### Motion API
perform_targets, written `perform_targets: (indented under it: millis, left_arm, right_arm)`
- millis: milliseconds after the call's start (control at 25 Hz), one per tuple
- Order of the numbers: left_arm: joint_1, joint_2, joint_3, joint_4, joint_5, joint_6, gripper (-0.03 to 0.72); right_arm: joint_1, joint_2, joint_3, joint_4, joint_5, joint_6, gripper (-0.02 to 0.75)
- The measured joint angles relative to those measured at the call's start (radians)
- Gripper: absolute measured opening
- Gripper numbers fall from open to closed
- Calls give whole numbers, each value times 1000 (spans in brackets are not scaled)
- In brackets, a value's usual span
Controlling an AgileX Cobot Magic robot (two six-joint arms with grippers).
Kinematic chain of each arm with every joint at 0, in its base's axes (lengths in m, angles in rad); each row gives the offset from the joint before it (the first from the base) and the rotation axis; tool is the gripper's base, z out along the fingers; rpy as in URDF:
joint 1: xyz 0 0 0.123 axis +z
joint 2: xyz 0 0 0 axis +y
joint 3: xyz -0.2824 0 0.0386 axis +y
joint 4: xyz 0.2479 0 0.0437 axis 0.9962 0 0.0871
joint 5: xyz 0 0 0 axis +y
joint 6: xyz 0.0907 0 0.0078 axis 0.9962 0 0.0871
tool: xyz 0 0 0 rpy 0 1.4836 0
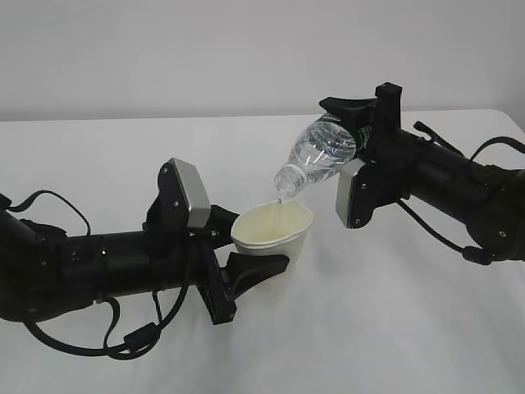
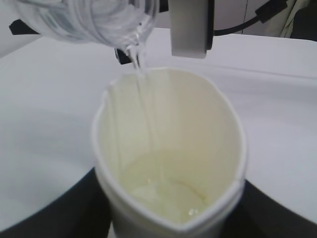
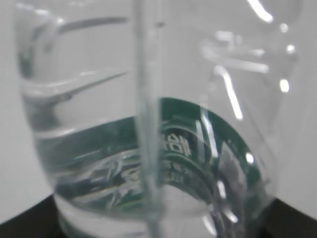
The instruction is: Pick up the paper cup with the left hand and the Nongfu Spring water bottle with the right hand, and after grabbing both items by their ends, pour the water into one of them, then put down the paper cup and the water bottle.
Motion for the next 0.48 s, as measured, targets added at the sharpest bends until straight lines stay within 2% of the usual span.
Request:
perform_targets:
  millis: [480]
  left_arm:
    - [0, 0, 0, 0, 0, 0, 413]
  right_arm:
    - [0, 0, 0, 0, 0, 0, 457]
